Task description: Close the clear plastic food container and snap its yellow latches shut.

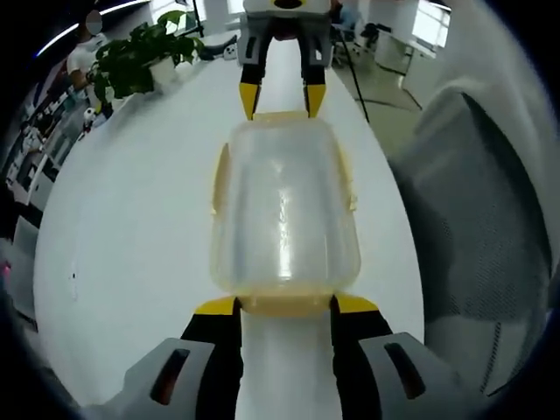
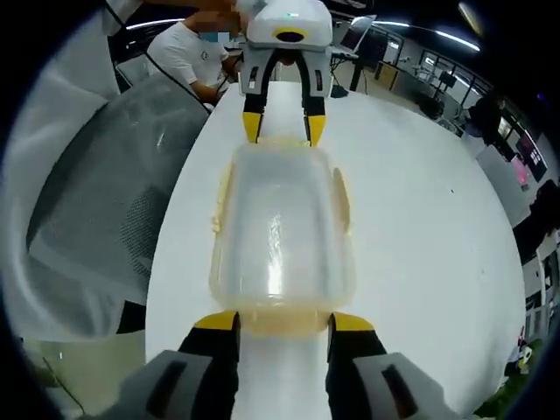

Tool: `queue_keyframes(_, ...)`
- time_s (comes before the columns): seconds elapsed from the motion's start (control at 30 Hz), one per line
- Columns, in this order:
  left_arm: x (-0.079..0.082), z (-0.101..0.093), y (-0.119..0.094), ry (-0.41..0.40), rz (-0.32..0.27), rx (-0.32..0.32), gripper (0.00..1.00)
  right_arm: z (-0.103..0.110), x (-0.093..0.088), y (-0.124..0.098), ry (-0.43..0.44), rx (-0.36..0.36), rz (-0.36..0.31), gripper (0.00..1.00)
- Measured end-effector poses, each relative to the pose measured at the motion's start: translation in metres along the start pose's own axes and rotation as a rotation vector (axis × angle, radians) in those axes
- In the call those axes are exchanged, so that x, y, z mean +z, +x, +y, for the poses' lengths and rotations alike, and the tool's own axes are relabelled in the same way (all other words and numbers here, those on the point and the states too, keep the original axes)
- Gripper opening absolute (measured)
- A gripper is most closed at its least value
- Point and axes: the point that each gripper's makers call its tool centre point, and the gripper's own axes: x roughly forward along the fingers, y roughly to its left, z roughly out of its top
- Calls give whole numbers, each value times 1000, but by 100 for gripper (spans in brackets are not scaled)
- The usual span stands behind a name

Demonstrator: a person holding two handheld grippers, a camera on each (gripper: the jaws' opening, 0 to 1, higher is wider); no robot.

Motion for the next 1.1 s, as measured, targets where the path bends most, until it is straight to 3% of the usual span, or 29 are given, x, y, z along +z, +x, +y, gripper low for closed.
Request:
queue_keyframes(0.1, 2, 0, -1, -2, -17, 5, 40, 4, -2, 0, 27, 22, 12, 38)
queue_keyframes(0.2, -1, 2, -2, -28, -8, 21, 56, 6, -12, -2, -1, 20, 65, 46)
queue_keyframes(0.27, -4, 1, -6, -31, -7, 20, 54, 3, -14, -5, -6, 0, 64, 47)
queue_keyframes(0.37, -7, 1, -11, -51, -11, 32, 54, 1, -10, -12, 53, -3, 23, 45)
queue_keyframes(0.57, -9, 1, -16, -104, -28, 41, 51, -2, -12, -18, 69, -24, 26, 47)
queue_keyframes(0.7, -8, -4, -16, -273, -61, 22, 51, -3, -4, -22, 155, -47, -15, 44)
queue_keyframes(0.8, -2, -3, -16, -372, -127, 33, 51, 1, 3, -23, 237, -30, -57, 44)
queue_keyframes(0.87, 1, -2, -16, -452, -164, 42, 50, -2, 7, -24, 283, -56, -74, 44)
queue_keyframes(0.93, -2, 1, -16, -524, -162, 59, 48, -4, 11, -26, 355, -73, -100, 42)
queue_keyframes(1.03, -6, -1, -12, -710, -155, 60, 45, -7, 15, -28, 436, -85, -132, 43)
queue_keyframes(1.1, 3, 2, -13, -804, -230, 55, 46, -8, 19, -28, 467, -83, -153, 46)
